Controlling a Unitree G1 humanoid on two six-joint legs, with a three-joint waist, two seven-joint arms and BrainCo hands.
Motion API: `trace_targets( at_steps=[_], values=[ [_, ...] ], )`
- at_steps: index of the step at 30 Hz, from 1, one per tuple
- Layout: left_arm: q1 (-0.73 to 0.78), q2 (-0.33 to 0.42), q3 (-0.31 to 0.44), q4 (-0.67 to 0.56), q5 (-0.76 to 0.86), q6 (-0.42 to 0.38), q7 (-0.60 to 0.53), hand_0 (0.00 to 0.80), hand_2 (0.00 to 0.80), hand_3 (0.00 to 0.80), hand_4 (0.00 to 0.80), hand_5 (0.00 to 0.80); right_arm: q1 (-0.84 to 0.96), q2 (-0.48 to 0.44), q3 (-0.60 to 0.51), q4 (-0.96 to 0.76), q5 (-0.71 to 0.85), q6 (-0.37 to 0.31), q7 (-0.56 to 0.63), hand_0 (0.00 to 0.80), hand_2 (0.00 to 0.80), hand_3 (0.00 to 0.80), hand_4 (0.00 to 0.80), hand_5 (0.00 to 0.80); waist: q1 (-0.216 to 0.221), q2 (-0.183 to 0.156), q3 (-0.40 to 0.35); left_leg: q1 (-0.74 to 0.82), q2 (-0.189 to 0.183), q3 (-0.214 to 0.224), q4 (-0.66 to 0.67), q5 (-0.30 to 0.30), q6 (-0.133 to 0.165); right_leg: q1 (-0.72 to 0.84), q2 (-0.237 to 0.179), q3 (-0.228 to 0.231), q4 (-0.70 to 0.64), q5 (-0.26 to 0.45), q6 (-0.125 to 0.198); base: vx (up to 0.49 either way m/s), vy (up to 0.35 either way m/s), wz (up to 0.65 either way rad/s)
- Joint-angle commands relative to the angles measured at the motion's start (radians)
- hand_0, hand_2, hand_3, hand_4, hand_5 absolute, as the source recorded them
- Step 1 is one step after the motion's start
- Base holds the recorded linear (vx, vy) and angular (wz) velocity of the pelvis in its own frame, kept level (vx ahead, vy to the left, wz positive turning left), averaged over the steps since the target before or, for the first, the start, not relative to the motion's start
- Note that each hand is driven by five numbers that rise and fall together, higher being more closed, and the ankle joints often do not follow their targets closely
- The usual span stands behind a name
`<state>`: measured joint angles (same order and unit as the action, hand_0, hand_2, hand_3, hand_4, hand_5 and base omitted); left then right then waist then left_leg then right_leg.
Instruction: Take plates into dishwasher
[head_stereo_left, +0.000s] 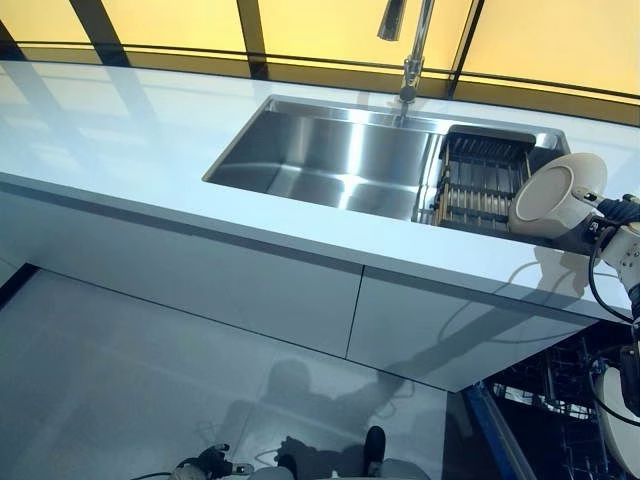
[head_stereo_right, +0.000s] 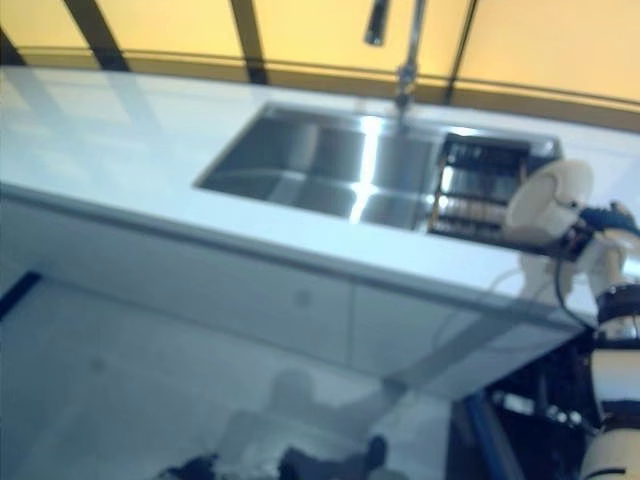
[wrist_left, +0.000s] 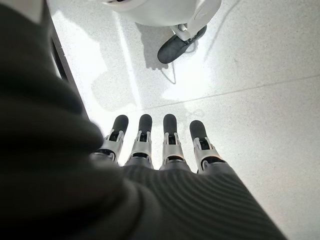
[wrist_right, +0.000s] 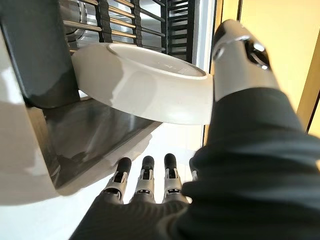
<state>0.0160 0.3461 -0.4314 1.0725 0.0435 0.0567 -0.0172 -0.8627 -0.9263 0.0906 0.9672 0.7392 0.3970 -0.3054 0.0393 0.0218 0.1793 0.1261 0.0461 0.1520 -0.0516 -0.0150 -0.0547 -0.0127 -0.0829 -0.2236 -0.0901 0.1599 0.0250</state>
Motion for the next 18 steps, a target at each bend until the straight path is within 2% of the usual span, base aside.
trace_targets(
  at_steps=[1, 18],
  values=[
    [-0.002, 0.0, -0.06, -0.004, -0.016, -0.005, 0.007, 0.0, 0.0, 0.0, 0.0, 0.0, -0.122, -0.057, 0.062, -0.01, -0.002, -0.066, 0.0, 0.0, 0.0, 0.0, 0.0, 0.0, 0.005, -0.049, 0.004, -0.065, -0.001, 0.046, 0.097, -0.031, -0.019, 0.07, 0.006, -0.011, 0.035, -0.124, 0.029, 0.032, -0.022, 0.07],
    [0.004, -0.009, -0.06, 0.001, -0.031, -0.022, 0.014, 0.0, 0.0, 0.0, 0.0, 0.0, -0.145, -0.046, 0.059, 0.018, 0.029, -0.085, -0.03, 0.0, 0.0, 0.0, 0.0, 0.0, 0.015, -0.038, 0.008, -0.074, 0.009, 0.029, 0.1, -0.007, -0.035, 0.067, 0.006, -0.027, 0.035, -0.13, 0.02, 0.005, -0.009, 0.04]
  ],
)
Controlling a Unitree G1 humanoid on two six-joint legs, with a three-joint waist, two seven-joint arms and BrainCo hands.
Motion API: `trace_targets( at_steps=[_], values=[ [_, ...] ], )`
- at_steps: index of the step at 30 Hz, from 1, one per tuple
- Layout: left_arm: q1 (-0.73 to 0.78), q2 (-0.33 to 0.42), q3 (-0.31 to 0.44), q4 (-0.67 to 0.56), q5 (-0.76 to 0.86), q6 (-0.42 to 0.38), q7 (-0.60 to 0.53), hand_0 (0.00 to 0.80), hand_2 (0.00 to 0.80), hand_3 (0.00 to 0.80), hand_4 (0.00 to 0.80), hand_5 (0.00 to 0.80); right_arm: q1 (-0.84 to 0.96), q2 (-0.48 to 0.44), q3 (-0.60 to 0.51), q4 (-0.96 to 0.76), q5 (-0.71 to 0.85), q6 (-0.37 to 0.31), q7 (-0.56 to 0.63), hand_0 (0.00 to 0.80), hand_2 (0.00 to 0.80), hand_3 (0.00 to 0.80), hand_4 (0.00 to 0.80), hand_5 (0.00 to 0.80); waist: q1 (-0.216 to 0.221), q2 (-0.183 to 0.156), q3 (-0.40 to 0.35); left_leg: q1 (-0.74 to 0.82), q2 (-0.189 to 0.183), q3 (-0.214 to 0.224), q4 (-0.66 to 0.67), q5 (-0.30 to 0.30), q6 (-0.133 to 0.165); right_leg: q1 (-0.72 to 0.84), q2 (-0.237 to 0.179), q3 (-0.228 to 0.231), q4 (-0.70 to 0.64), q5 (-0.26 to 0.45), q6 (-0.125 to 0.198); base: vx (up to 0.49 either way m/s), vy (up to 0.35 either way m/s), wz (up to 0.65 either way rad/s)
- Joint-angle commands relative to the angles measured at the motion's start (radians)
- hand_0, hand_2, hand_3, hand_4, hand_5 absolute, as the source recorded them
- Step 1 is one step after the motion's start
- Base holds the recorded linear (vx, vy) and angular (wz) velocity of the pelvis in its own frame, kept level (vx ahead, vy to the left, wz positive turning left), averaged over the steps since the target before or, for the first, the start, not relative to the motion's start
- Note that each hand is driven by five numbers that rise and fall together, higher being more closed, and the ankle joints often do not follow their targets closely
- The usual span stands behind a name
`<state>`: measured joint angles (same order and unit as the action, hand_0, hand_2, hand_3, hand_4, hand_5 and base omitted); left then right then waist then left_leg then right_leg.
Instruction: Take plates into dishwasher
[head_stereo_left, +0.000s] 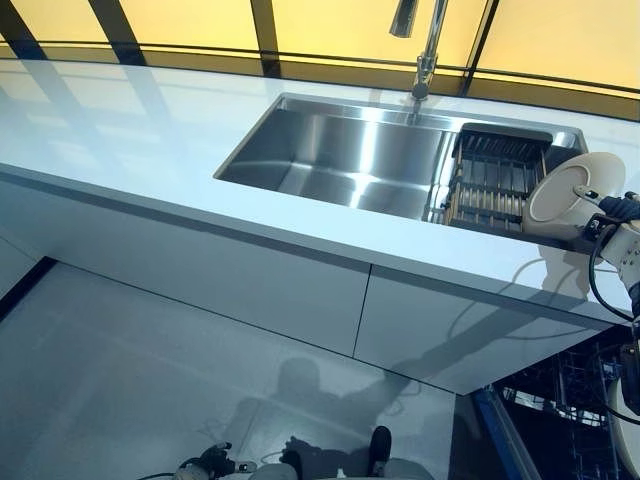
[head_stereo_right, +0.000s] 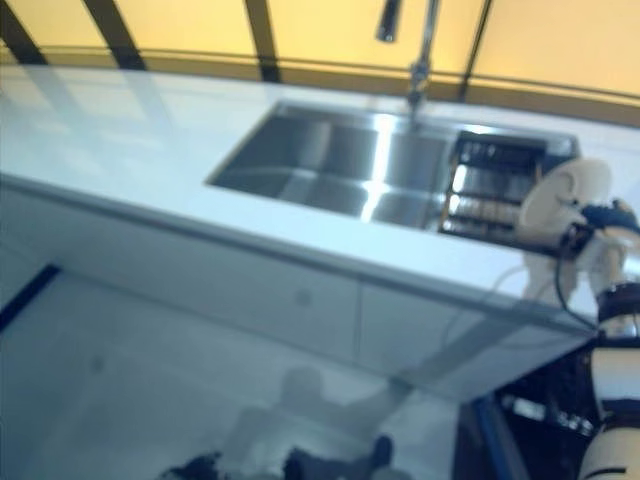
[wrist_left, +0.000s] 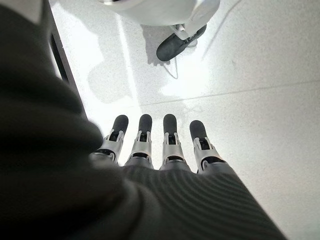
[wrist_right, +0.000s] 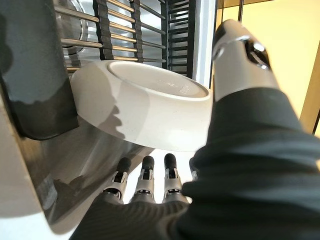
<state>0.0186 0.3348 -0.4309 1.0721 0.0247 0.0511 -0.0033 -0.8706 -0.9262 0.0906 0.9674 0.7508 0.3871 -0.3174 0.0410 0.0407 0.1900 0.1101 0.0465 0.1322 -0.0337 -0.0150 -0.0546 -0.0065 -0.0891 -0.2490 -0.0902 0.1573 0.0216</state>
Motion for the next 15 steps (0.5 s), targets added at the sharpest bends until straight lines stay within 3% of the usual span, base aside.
trace_targets(
  at_steps=[1, 15],
  values=[
    [0.001, 0.002, -0.063, 0.0, -0.013, -0.016, 0.002, 0.0, 0.0, 0.0, 0.0, 0.0, -0.135, -0.045, 0.057, 0.017, 0.016, -0.073, -0.019, 0.0, 0.0, 0.0, 0.0, 0.0, 0.013, -0.058, -0.004, -0.059, 0.009, 0.049, 0.084, -0.007, -0.035, 0.06, 0.012, -0.002, 0.036, -0.128, 0.023, 0.0, 0.0, 0.0],
    [-0.001, 0.002, -0.065, -0.001, -0.021, -0.023, 0.004, 0.0, 0.0, 0.0, 0.0, 0.0, -0.136, -0.04, 0.063, 0.029, 0.008, -0.08, -0.041, 0.0, 0.0, 0.0, 0.0, 0.0, 0.014, -0.056, -0.001, -0.062, 0.009, 0.05, 0.083, -0.001, -0.036, 0.058, 0.011, -0.002, 0.035, -0.126, 0.024, 0.0, 0.0, 0.0]
  ],
)
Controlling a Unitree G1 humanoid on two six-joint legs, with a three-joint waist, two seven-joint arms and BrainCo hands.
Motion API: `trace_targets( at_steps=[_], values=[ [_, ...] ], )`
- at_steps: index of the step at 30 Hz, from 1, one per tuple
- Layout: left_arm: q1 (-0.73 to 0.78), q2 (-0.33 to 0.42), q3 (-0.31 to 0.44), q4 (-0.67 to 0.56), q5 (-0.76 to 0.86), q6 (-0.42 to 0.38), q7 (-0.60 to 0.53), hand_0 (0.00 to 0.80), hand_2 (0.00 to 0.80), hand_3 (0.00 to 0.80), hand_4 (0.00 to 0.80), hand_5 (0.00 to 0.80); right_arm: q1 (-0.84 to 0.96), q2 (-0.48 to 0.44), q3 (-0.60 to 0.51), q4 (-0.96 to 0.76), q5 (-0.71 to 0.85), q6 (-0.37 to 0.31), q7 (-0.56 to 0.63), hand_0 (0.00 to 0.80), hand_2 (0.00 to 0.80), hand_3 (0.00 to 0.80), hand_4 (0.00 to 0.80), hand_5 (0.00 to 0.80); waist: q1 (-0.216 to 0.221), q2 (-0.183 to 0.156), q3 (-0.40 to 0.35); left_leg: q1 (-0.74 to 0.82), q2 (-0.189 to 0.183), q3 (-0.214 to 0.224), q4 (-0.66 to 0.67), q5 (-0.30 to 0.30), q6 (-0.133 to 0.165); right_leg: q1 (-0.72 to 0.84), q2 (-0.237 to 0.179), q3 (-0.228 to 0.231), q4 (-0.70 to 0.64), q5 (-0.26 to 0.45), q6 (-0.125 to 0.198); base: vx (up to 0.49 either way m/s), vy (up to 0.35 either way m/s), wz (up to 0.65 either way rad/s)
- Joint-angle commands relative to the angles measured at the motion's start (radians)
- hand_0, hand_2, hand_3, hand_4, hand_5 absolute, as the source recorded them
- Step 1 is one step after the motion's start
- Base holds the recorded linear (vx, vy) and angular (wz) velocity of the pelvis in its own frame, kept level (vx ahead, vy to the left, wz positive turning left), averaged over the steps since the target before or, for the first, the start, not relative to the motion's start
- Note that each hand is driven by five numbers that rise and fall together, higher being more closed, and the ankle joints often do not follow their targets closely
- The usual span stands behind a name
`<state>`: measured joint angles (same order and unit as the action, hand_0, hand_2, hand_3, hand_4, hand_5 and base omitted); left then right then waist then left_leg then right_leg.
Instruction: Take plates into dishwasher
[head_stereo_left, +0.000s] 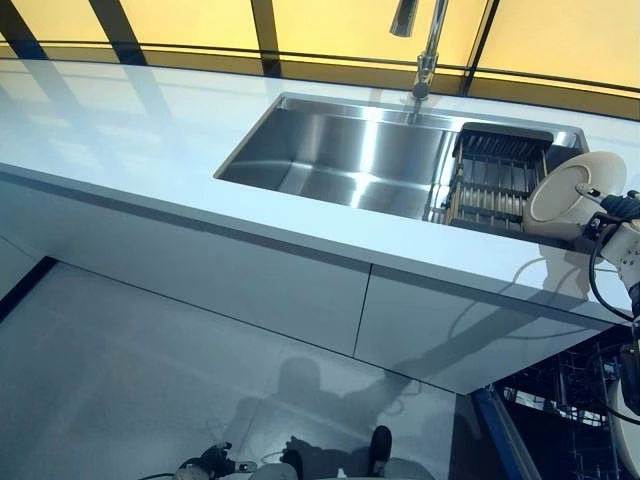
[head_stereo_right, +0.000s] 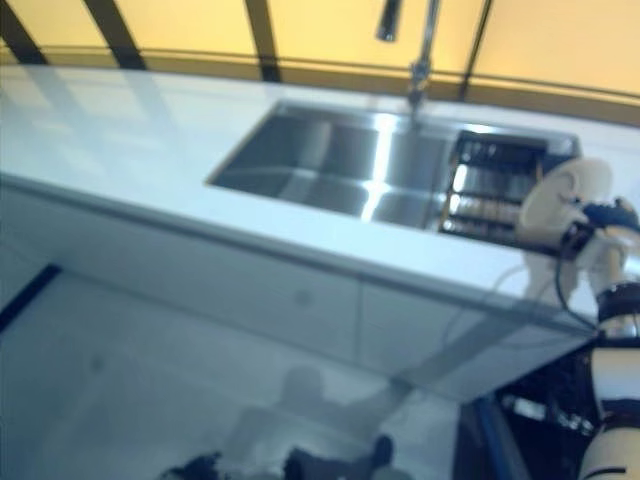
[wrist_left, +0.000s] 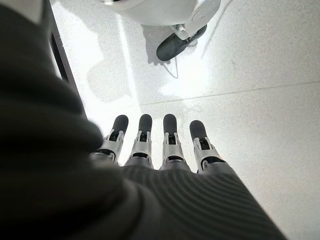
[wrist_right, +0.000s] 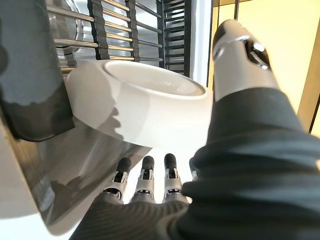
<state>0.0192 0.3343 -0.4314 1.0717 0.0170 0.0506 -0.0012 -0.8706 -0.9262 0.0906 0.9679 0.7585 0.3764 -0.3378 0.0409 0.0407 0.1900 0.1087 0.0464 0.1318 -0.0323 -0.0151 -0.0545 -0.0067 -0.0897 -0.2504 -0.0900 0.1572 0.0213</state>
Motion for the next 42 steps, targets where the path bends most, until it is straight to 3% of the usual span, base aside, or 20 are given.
trace_targets(
  at_steps=[1, 12, 17, 22, 24, 26, 29, 32, 33, 35, 36, 38, 40, 42],
  values=[
    [-0.003, 0.002, -0.066, -0.001, -0.013, -0.024, 0.003, 0.0, 0.0, 0.0, 0.0, 0.0, -0.137, -0.04, 0.067, 0.034, -0.003, -0.068, -0.034, 0.0, 0.0, 0.0, 0.0, 0.0, 0.014, -0.056, -0.001, -0.06, 0.008, 0.051, 0.078, -0.003, -0.034, 0.056, 0.011, 0.0, 0.035, -0.125, 0.024, 0.0, 0.0, 0.0],
    [-0.017, 0.005, -0.069, -0.003, -0.019, -0.013, -0.003, 0.0, 0.0, 0.0, 0.0, 0.0, -0.134, -0.042, 0.073, 0.054, -0.03, -0.067, -0.04, 0.0, 0.0, 0.0, 0.0, 0.0, 0.015, -0.061, -0.009, -0.052, 0.004, 0.051, 0.096, -0.008, -0.031, 0.06, 0.007, -0.004, 0.04, -0.129, 0.023, 0.0, 0.0, 0.0],
    [-0.025, 0.005, -0.061, -0.006, -0.027, 0.0, -0.006, 0.0, 0.0, 0.0, 0.0, 0.0, -0.13, -0.041, 0.076, 0.054, -0.047, -0.063, -0.031, 0.0, 0.0, 0.0, 0.0, 0.0, 0.015, -0.07, -0.023, -0.052, 0.014, 0.05, 0.17, 0.004, -0.038, 0.072, 0.011, -0.003, 0.048, -0.141, 0.009, 0.011, -0.022, 0.03],
    [-0.035, -0.01, -0.037, 0.01, -0.068, 0.001, 0.017, 0.0, 0.0, 0.0, 0.0, 0.0, -0.134, -0.037, 0.072, 0.047, -0.058, -0.095, -0.049, 0.0, 0.0, 0.0, 0.0, 0.0, 0.018, -0.092, -0.036, -0.085, 0.035, 0.023, 0.39, 0.079, -0.069, 0.081, 0.019, -0.008, 0.053, -0.148, -0.028, 0.006, -0.063, -0.01],
    [-0.039, -0.015, -0.027, 0.01, -0.079, 0.003, 0.029, 0.0, 0.0, 0.0, 0.0, 0.0, -0.131, -0.039, 0.074, 0.019, -0.061, -0.103, -0.07, 0.0, 0.0, 0.0, 0.0, 0.0, 0.02, -0.11, -0.029, -0.157, 0.028, -0.001, 0.577, 0.13, -0.085, 0.079, 0.01, -0.006, 0.07, -0.149, -0.048, 0.008, -0.095, -0.04],
    [-0.049, -0.012, -0.02, 0.005, -0.08, 0.015, 0.03, 0.0, 0.0, 0.0, 0.0, 0.0, -0.132, -0.039, 0.077, -0.011, -0.056, -0.111, -0.094, 0.0, 0.0, 0.0, 0.0, 0.0, 0.026, -0.121, -0.013, -0.255, 0.028, -0.011, 0.664, 0.135, -0.084, 0.087, 0.005, 0.006, 0.091, -0.155, -0.051, 0.039, -0.062, -0.1],
    [-0.067, -0.003, -0.003, 0.0, -0.077, 0.038, 0.025, 0.0, 0.0, 0.0, 0.0, 0.0, -0.144, -0.031, 0.087, -0.047, -0.052, -0.101, -0.127, 0.0, 0.0, 0.0, 0.0, 0.0, 0.044, -0.118, 0.012, -0.288, 0.017, -0.012, 0.54, 0.116, -0.059, 0.113, 0.017, 0.04, 0.106, -0.169, -0.033, 0.133, 0.024, -0.32],
    [-0.067, 0.003, 0.007, -0.022, -0.064, 0.06, 0.023, 0.0, 0.0, 0.0, 0.0, 0.0, -0.156, -0.022, 0.099, -0.065, -0.048, -0.092, -0.146, 0.0, 0.0, 0.0, 0.0, 0.0, 0.073, -0.102, 0.023, -0.305, 0.009, -0.004, 0.314, 0.156, -0.051, 0.157, 0.051, 0.066, 0.093, -0.184, -0.023, 0.234, 0.062, -0.06],
    [-0.061, 0.007, 0.004, -0.029, -0.065, 0.061, 0.027, 0.0, 0.0, 0.0, 0.0, 0.0, -0.16, -0.02, 0.104, -0.065, -0.045, -0.092, -0.143, 0.0, 0.0, 0.0, 0.0, 0.0, 0.093, -0.099, 0.025, -0.32, -0.014, -0.025, 0.217, 0.187, -0.049, 0.187, 0.065, 0.093, 0.079, -0.185, -0.016, 0.3, 0.064, -0.29],
    [-0.044, 0.013, 0.003, -0.034, -0.072, 0.052, 0.032, 0.0, 0.0, 0.0, 0.0, 0.0, -0.171, -0.021, 0.115, -0.049, -0.04, -0.097, -0.124, 0.0, 0.0, 0.0, 0.0, 0.0, 0.123, -0.092, 0.026, -0.346, -0.024, -0.066, 0.087, 0.26, -0.057, 0.231, 0.087, 0.137, 0.063, -0.188, -0.013, 0.342, 0.078, -0.29],
    [-0.034, 0.016, 0.004, -0.034, -0.078, 0.045, 0.033, 0.0, 0.0, 0.0, 0.0, 0.0, -0.181, -0.023, 0.122, -0.031, -0.042, -0.103, -0.101, 0.0, 0.0, 0.0, 0.0, 0.0, 0.137, -0.086, 0.029, -0.361, -0.03, -0.092, 0.052, 0.303, -0.062, 0.253, 0.101, 0.169, 0.062, -0.193, -0.018, 0.323, 0.103, -0.04],
    [-0.02, 0.017, 0.01, -0.026, -0.084, 0.033, 0.034, 0.0, 0.0, 0.0, 0.0, 0.0, -0.19, -0.031, 0.129, -0.015, -0.042, -0.107, -0.061, 0.0, 0.0, 0.0, 0.0, 0.0, 0.145, -0.08, 0.031, -0.37, -0.034, -0.117, 0.042, 0.325, -0.064, 0.27, 0.112, 0.207, 0.067, -0.203, -0.022, 0.271, 0.134, -0.08],
    [-0.019, 0.013, 0.019, 0.0, -0.093, 0.025, 0.026, 0.0, 0.0, 0.0, 0.0, 0.0, -0.198, -0.034, 0.133, -0.003, -0.057, -0.105, -0.009, 0.0, 0.0, 0.0, 0.0, 0.0, 0.141, -0.081, 0.023, -0.353, -0.037, -0.119, 0.056, 0.285, -0.049, 0.276, 0.102, 0.23, 0.072, -0.218, -0.018, 0.303, 0.227, -0.93],
    [-0.032, 0.007, 0.022, 0.042, -0.086, 0.017, 0.027, 0.0, 0.0, 0.0, 0.0, 0.0, -0.18, -0.026, 0.123, -0.001, -0.073, -0.111, 0.034, 0.0, 0.0, 0.0, 0.0, 0.0, 0.131, -0.102, -0.002, -0.3, -0.045, -0.085, 0.048, 0.177, -0.006, 0.29, 0.06, 0.216, 0.078, -0.234, 0.007, 0.336, 0.262, -0.77]
  ],
)
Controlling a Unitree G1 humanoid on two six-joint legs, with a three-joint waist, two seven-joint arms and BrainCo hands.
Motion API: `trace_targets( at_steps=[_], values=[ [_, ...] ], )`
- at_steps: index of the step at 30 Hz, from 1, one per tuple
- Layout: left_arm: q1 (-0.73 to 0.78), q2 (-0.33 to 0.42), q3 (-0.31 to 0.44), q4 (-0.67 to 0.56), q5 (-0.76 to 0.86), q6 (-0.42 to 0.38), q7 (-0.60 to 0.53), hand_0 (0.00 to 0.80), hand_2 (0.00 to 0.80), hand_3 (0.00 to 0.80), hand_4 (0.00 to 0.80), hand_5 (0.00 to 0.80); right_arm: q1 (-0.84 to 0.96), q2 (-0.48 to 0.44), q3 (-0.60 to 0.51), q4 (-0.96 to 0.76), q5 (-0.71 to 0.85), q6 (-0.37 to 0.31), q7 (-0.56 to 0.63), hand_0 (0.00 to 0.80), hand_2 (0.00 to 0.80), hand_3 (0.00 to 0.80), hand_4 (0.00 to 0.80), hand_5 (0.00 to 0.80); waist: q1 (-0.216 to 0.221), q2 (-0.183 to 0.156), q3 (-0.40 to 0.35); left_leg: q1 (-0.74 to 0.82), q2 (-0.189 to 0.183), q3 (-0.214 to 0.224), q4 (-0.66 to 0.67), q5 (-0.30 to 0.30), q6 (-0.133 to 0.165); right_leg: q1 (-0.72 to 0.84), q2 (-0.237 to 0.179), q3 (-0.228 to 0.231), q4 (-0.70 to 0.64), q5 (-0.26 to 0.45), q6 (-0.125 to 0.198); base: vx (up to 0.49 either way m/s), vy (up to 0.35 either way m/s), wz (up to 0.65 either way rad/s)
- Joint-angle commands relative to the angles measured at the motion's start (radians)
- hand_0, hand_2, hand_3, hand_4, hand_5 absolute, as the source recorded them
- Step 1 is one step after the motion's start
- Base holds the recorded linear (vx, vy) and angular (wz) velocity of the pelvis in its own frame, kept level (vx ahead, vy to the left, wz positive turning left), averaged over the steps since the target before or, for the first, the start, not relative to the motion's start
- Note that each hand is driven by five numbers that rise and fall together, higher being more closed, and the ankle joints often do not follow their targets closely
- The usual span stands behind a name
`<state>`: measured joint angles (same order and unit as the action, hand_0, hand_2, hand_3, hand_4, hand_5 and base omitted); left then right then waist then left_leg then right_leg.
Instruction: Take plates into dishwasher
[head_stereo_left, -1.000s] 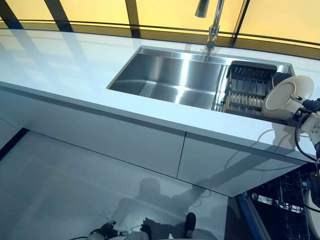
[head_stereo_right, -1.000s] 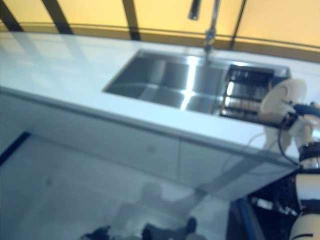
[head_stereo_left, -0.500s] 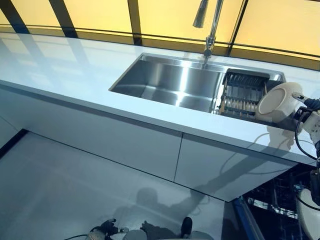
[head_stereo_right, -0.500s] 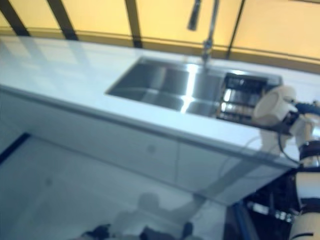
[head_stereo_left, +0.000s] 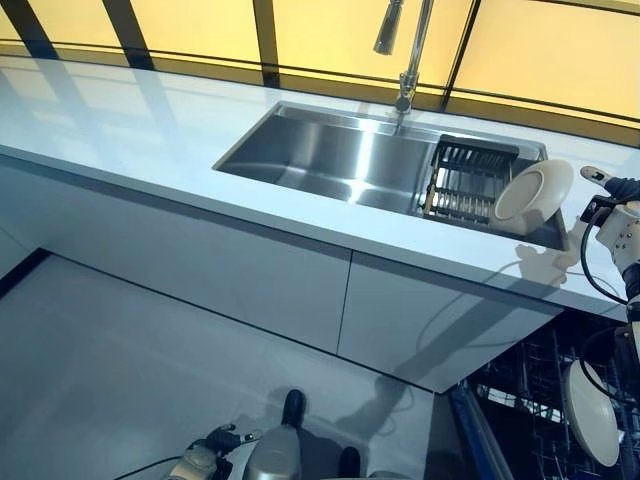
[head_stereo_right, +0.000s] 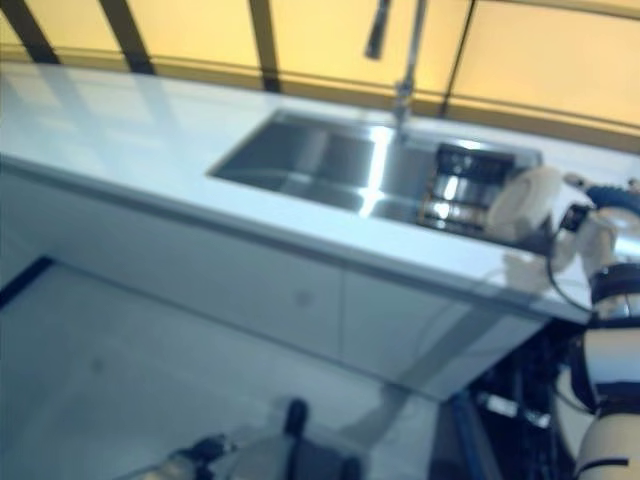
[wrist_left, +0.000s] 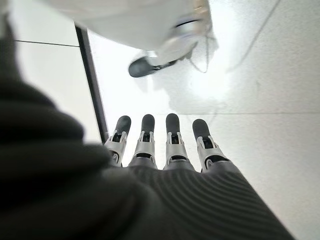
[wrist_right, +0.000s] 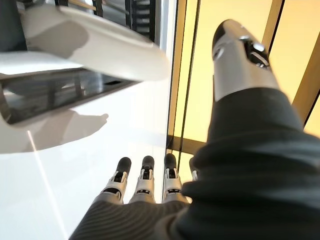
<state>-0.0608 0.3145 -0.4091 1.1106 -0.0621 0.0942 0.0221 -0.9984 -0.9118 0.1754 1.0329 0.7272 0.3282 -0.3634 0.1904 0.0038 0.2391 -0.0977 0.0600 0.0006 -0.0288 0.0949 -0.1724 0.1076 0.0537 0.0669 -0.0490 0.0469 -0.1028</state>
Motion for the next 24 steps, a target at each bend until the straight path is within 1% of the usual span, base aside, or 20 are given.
trace_targets(
  at_steps=[1, 2, 3, 6, 7, 8, 9, 10, 11, 12, 14, 16, 17, 18, 20, 22, 24],
  values=[
    [0.043, 0.027, -0.001, 0.008, -0.007, -0.026, 0.006, 0.0, 0.0, 0.0, 0.0, 0.0, -0.039, -0.038, 0.029, -0.072, -0.047, -0.062, 0.067, 0.0, 0.0, 0.0, 0.0, 0.0, -0.021, -0.072, -0.06, -0.078, -0.062, 0.06, 0.043, 0.043, 0.127, 0.181, -0.099, -0.112, 0.04, -0.128, 0.143, 0.32, 0.25, -0.48],
    [0.029, 0.029, -0.007, 0.013, -0.007, -0.023, 0.004, 0.0, 0.0, 0.0, 0.0, 0.0, -0.016, -0.035, 0.017, -0.084, -0.05, -0.069, 0.07, 0.0, 0.0, 0.0, 0.0, 0.0, -0.027, -0.082, -0.079, -0.05, -0.069, 0.076, 0.03, 0.019, 0.147, 0.186, -0.122, -0.132, 0.043, -0.128, 0.166, 0.285, 0.226, -0.45],
    [0.022, 0.033, -0.009, 0.014, -0.006, -0.022, 0.003, 0.0, 0.0, 0.0, 0.0, 0.0, 0.002, -0.032, 0.007, -0.1, -0.048, -0.067, 0.065, 0.0, 0.0, 0.0, 0.0, 0.0, -0.027, -0.089, -0.09, -0.031, -0.075, 0.077, 0.01, 0.015, 0.156, 0.185, -0.135, -0.146, 0.045, -0.123, 0.178, 0.287, 0.236, -0.39],
    [0.006, 0.038, -0.015, 0.016, 0.017, -0.026, -0.006, 0.0, 0.0, 0.0, 0.0, 0.0, 0.033, -0.031, -0.017, -0.122, -0.049, -0.065, 0.054, 0.0, 0.0, 0.0, 0.0, 0.0, -0.031, -0.101, -0.11, -0.007, -0.093, 0.07, -0.02, 0.016, 0.171, 0.167, -0.171, -0.174, 0.08, -0.1, 0.203, 0.217, 0.204, -0.62],
    [0.0, 0.043, -0.022, 0.014, 0.028, -0.028, -0.014, 0.0, 0.0, 0.0, 0.0, 0.0, 0.046, -0.036, -0.026, -0.13, -0.058, -0.062, 0.049, 0.0, 0.0, 0.0, 0.0, 0.0, -0.035, -0.105, -0.12, -0.001, -0.103, 0.067, -0.029, 0.017, 0.179, 0.147, -0.194, -0.184, 0.122, -0.067, 0.219, 0.221, 0.234, -0.52],
    [-0.001, 0.044, -0.024, 0.012, 0.026, -0.027, -0.015, 0.0, 0.0, 0.0, 0.0, 0.0, 0.049, -0.036, -0.028, -0.134, -0.058, -0.063, 0.048, 0.0, 0.0, 0.0, 0.0, 0.0, -0.036, -0.105, -0.122, 0.0, -0.105, 0.067, -0.031, 0.017, 0.181, 0.14, -0.2, -0.185, 0.134, -0.058, 0.222, 0.216, 0.237, -0.29],
    [-0.004, 0.048, -0.027, 0.007, 0.028, -0.021, -0.02, 0.0, 0.0, 0.0, 0.0, 0.0, 0.058, -0.036, -0.034, -0.146, -0.057, -0.056, 0.043, 0.0, 0.0, 0.0, 0.0, 0.0, -0.04, -0.106, -0.126, 0.004, -0.11, 0.065, -0.034, 0.016, 0.186, 0.124, -0.214, -0.189, 0.168, -0.027, 0.23, 0.136, 0.15, -0.22],
    [-0.005, 0.05, -0.028, 0.006, 0.031, -0.019, -0.022, 0.0, 0.0, 0.0, 0.0, 0.0, 0.064, -0.036, -0.039, -0.156, -0.058, -0.048, 0.037, 0.0, 0.0, 0.0, 0.0, 0.0, -0.042, -0.107, -0.13, 0.006, -0.113, 0.065, -0.035, 0.014, 0.189, 0.112, -0.222, -0.189, 0.188, -0.01, 0.233, 0.201, 0.222, -0.24],
    [-0.006, 0.052, -0.034, 0.007, 0.035, -0.017, -0.026, 0.0, 0.0, 0.0, 0.0, 0.0, 0.072, -0.034, -0.043, -0.162, -0.058, -0.044, 0.03, 0.0, 0.0, 0.0, 0.0, 0.0, -0.047, -0.105, -0.134, 0.014, -0.118, 0.065, -0.037, 0.01, 0.195, 0.096, -0.235, -0.191, 0.228, 0.025, 0.235, 0.144, 0.165, -0.17],
    [-0.006, 0.053, -0.036, 0.008, 0.035, -0.016, -0.027, 0.0, 0.0, 0.0, 0.0, 0.0, 0.075, -0.033, -0.045, -0.162, -0.058, -0.045, 0.03, 0.0, 0.0, 0.0, 0.0, 0.0, -0.048, -0.105, -0.135, 0.014, -0.12, 0.066, -0.038, 0.009, 0.197, 0.092, -0.239, -0.192, 0.238, 0.033, 0.236, 0.163, 0.2, -0.2],
    [-0.005, 0.057, -0.039, 0.012, 0.038, -0.013, -0.031, 0.0, 0.0, 0.0, 0.0, 0.0, 0.087, -0.033, -0.054, -0.172, -0.056, -0.038, 0.028, 0.0, 0.0, 0.0, 0.0, 0.0, -0.047, -0.101, -0.14, 0.03, -0.125, 0.072, -0.038, -0.004, 0.211, 0.059, -0.271, -0.214, 0.339, 0.104, 0.237, 0.147, 0.207, -0.24],
    [-0.001, 0.056, -0.038, 0.019, 0.046, -0.01, -0.031, 0.0, 0.0, 0.0, 0.0, 0.0, 0.096, -0.031, -0.058, -0.179, -0.06, -0.033, 0.029, 0.0, 0.0, 0.0, 0.0, 0.0, -0.049, -0.089, -0.141, 0.052, -0.125, 0.075, -0.042, -0.02, 0.221, 0.015, -0.293, -0.226, 0.431, 0.14, 0.238, 0.107, 0.183, -0.29],
    [-0.001, 0.056, -0.038, 0.02, 0.046, -0.011, -0.03, 0.0, 0.0, 0.0, 0.0, 0.0, 0.096, -0.031, -0.058, -0.179, -0.06, -0.033, 0.03, 0.0, 0.0, 0.0, 0.0, 0.0, -0.049, -0.088, -0.142, 0.053, -0.125, 0.076, -0.042, -0.021, 0.222, 0.011, -0.294, -0.225, 0.437, 0.14, 0.238, 0.116, 0.176, -0.3],
    [0.005, 0.055, -0.035, 0.023, 0.054, -0.006, -0.03, 0.0, 0.0, 0.0, 0.0, 0.0, 0.089, -0.027, -0.052, -0.172, -0.061, -0.03, 0.041, 0.0, 0.0, 0.0, 0.0, 0.0, -0.055, -0.081, -0.143, 0.081, -0.126, 0.075, -0.052, -0.03, 0.222, -0.031, -0.301, -0.233, 0.445, 0.147, 0.237, 0.115, 0.133, -0.16],
    [0.004, 0.055, -0.028, 0.035, 0.057, -0.001, -0.03, 0.0, 0.0, 0.0, 0.0, 0.0, 0.061, -0.025, -0.035, -0.159, -0.076, -0.02, 0.054, 0.0, 0.0, 0.0, 0.0, 0.0, -0.059, -0.075, -0.143, 0.1, -0.12, 0.084, -0.058, -0.037, 0.217, -0.053, -0.31, -0.267, 0.382, 0.124, 0.233, 0.124, 0.085, -0.11],
    [-0.001, 0.064, -0.012, 0.034, 0.061, 0.011, -0.035, 0.0, 0.0, 0.0, 0.0, 0.0, 0.029, -0.028, -0.022, -0.146, -0.077, -0.008, 0.073, 0.0, 0.0, 0.0, 0.0, 0.0, -0.062, -0.073, -0.139, 0.113, -0.107, 0.096, -0.058, -0.048, 0.204, -0.077, -0.311, -0.307, 0.298, 0.105, 0.239, 0.076, -0.02, -0.26],
    [-0.001, 0.068, 0.005, 0.031, 0.058, 0.018, -0.033, 0.0, 0.0, 0.0, 0.0, 0.0, 0.015, -0.022, -0.015, -0.146, -0.08, 0.001, 0.091, 0.0, 0.0, 0.0, 0.0, 0.0, -0.068, -0.074, -0.131, 0.132, -0.099, 0.114, -0.058, -0.067, 0.192, -0.128, -0.305, -0.35, 0.221, 0.116, 0.252, 0.047, -0.032, -0.28]
  ],
)
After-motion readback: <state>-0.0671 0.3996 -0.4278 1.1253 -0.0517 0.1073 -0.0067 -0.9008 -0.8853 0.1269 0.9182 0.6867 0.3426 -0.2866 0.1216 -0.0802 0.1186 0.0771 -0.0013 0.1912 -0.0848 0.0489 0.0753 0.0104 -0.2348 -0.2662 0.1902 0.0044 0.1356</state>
